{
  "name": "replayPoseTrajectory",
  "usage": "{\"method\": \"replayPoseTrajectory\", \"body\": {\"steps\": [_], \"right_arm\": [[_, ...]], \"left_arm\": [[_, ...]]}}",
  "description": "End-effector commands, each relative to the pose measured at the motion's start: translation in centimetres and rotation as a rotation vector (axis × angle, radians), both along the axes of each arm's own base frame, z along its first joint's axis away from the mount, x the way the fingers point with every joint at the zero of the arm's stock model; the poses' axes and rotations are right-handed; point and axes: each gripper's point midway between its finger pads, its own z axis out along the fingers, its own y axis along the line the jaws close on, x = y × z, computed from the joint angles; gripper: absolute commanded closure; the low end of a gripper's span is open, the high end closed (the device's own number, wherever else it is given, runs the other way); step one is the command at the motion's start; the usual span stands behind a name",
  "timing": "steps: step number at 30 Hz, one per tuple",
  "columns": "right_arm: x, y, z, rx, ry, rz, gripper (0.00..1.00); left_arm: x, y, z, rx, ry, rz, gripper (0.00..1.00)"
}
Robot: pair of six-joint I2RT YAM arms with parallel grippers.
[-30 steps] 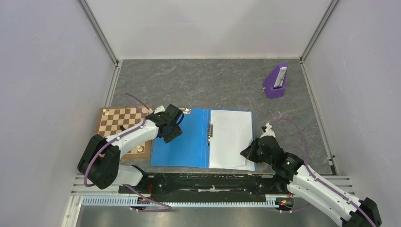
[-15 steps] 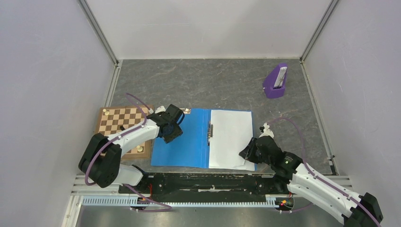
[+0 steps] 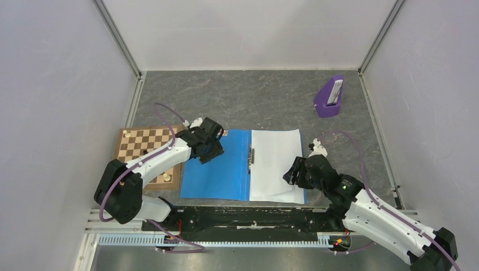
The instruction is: Put the files into the folder
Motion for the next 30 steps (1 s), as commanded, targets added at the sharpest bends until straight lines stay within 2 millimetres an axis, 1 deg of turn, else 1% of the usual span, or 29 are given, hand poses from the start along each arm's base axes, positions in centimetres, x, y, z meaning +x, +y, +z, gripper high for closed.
{"method": "replayPoseTrajectory", "body": {"steps": [1,3,6,7,9,10,12,14,16,19,21,23,25,30], "right_arm": [[0.3,-0.3,0.9,-0.041,-0.024,0.017,0.42],[0.2,-0.5,0.9,-0.055,-0.019,0.021,0.42],[0.0,-0.7,0.7,-0.077,-0.007,0.034,0.41],[-0.1,-0.7,0.5,-0.085,-0.001,0.039,0.41],[-0.3,-0.8,0.4,-0.091,0.005,0.045,0.41],[-0.3,-0.8,0.5,-0.094,0.006,0.047,0.41],[-0.3,-0.8,0.5,-0.102,0.009,0.050,0.41],[-0.3,-0.8,0.6,-0.109,0.012,0.055,0.41],[-0.2,-0.8,0.7,-0.114,0.014,0.056,0.41],[-0.2,-0.8,1.0,-0.117,0.014,0.059,0.41],[-0.1,-0.8,1.2,-0.121,0.011,0.061,0.41],[-0.1,-0.8,1.5,-0.121,0.008,0.063,0.41],[0.0,-0.7,1.7,-0.120,0.005,0.064,0.42],[-0.1,-0.4,1.5,-0.109,0.011,0.070,0.43]], "left_arm": [[1.2,-3.1,3.1,-0.046,-0.074,-0.135,0.41],[1.0,-4.8,3.7,-0.085,-0.077,-0.183,0.44],[0.3,-7.9,4.2,-0.150,-0.074,-0.251,0.50],[-0.1,-9.0,4.2,-0.167,-0.070,-0.275,0.52],[-0.8,-11.4,4.4,-0.220,-0.067,-0.317,0.62],[-1.2,-12.4,4.2,-0.240,-0.061,-0.333,0.66],[-1.9,-14.5,4.1,-0.278,-0.056,-0.365,0.70],[-2.6,-16.3,3.7,-0.304,-0.046,-0.392,0.75],[-3.2,-17.5,3.3,-0.312,-0.034,-0.412,0.78],[-3.9,-18.8,2.4,-0.309,-0.018,-0.434,0.83],[-4.2,-18.9,1.4,-0.295,0.002,-0.435,0.86],[-4.5,-18.8,0.5,-0.280,0.022,-0.435,0.88],[-4.9,-18.4,-0.5,-0.263,0.043,-0.430,0.93],[-5.4,-17.5,-2.5,-0.214,0.083,-0.416,0.97]]}}
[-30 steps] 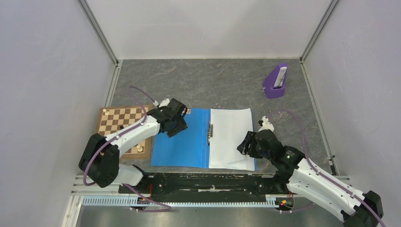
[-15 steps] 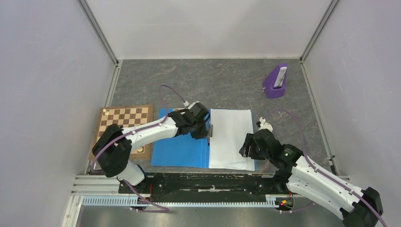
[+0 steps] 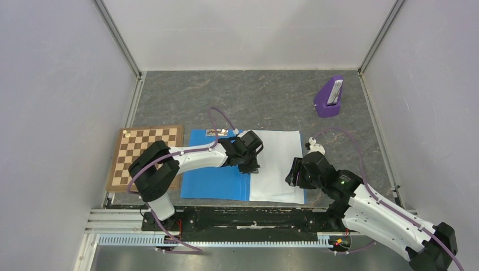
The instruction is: Put the files into the folder
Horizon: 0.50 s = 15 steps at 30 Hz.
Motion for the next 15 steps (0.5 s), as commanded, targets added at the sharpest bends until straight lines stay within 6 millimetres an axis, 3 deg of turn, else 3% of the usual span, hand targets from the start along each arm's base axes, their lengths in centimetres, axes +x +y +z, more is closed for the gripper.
{"method": "replayPoseTrajectory", "body": {"steps": [1,15], "right_arm": [[0.7,0.6,1.2,0.018,-0.034,0.005,0.43],[1.0,2.0,0.8,0.055,-0.033,0.024,0.45]], "left_arm": [[-0.1,-0.1,-0.9,0.005,0.023,0.036,0.98],[-0.8,1.8,-3.0,0.094,0.044,0.051,0.98]]}}
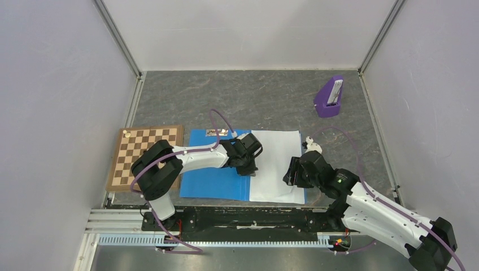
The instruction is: Put the files into the folder
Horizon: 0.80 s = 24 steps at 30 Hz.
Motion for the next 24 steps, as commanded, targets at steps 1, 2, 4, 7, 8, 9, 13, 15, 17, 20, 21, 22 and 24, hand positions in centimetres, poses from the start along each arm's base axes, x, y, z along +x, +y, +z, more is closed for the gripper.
{"method": "replayPoseTrajectory", "body": {"steps": [1,2,4,7,8,9,13,15,17,20,21,22,24], "right_arm": [[0.7,1.4,0.8,0.048,-0.031,0.012,0.45],[0.7,1.6,0.7,0.052,-0.031,0.014,0.45],[0.8,1.9,0.7,0.058,-0.031,0.018,0.45],[1.0,2.4,0.8,0.056,-0.038,0.026,0.45],[1.0,2.5,0.7,0.053,-0.036,0.029,0.45],[1.0,2.6,0.6,0.049,-0.036,0.030,0.45],[0.9,3.0,-0.2,0.039,-0.026,0.040,0.45],[1.0,3.0,-0.4,0.030,-0.026,0.041,0.45],[1.3,3.1,-0.4,0.017,-0.031,0.042,0.45],[1.7,3.1,-0.4,-0.008,-0.039,0.047,0.45],[1.8,3.1,-0.4,-0.015,-0.040,0.049,0.45],[1.8,3.1,-0.5,-0.020,-0.040,0.049,0.45],[1.9,3.2,-0.7,-0.028,-0.035,0.055,0.45]], "left_arm": [[-0.2,0.8,-1.1,0.038,0.012,0.046,0.98],[-0.2,0.8,-1.1,0.040,0.012,0.046,0.98],[-0.2,0.9,-1.1,0.044,0.010,0.046,0.98],[-0.3,1.0,-1.2,0.047,0.012,0.046,0.98],[-0.3,1.1,-1.2,0.048,0.012,0.045,0.98],[-0.3,1.1,-1.3,0.050,0.012,0.046,0.98],[-0.4,1.2,-1.4,0.052,0.012,0.047,0.98],[-0.4,1.3,-1.4,0.052,0.012,0.047,0.98],[-0.4,1.3,-1.5,0.055,0.013,0.046,0.98],[-0.5,1.4,-1.6,0.057,0.016,0.047,0.98],[-0.5,1.4,-1.6,0.056,0.016,0.048,0.98],[-0.5,1.4,-1.6,0.057,0.017,0.049,0.98],[-0.5,1.3,-1.7,0.053,0.018,0.049,0.98]]}}
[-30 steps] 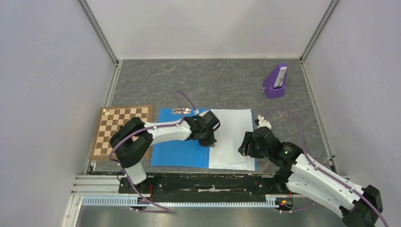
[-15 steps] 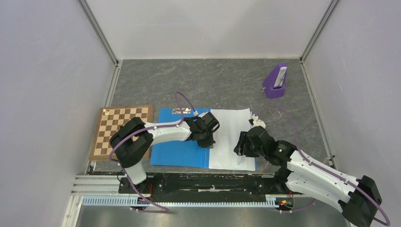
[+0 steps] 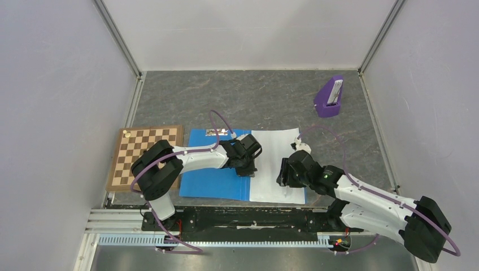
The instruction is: Put the files into the folder
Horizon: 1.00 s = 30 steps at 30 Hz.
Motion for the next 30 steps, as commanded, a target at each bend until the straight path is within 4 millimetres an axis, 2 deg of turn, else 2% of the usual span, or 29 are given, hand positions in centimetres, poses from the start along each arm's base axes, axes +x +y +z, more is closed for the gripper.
{"method": "replayPoseTrajectory", "body": {"steps": [1,5,11,14,18,24,30], "right_arm": [[1.5,0.9,1.1,0.003,-0.057,0.004,0.45],[1.7,1.3,0.9,0.000,-0.053,0.014,0.45],[2.8,2.9,3.5,0.016,-0.089,0.037,0.45],[2.8,4.1,4.9,0.042,-0.099,0.056,0.45],[2.4,5.3,5.8,0.044,-0.105,0.082,0.44],[2.5,5.0,5.5,0.011,-0.111,0.076,0.44],[1.8,1.4,1.2,-0.128,-0.080,0.037,0.43]], "left_arm": [[-0.2,0.7,-1.1,0.036,0.010,0.045,0.98],[-0.2,0.8,-1.2,0.039,0.011,0.047,0.98],[-0.4,0.9,-1.5,0.043,0.018,0.049,0.98],[-0.3,0.9,-1.5,0.043,0.017,0.049,0.98],[-0.4,1.0,-1.6,0.044,0.018,0.049,0.98],[-0.4,1.0,-1.5,0.041,0.018,0.047,0.98],[-0.5,1.1,-1.5,0.047,0.016,0.045,0.98]]}}
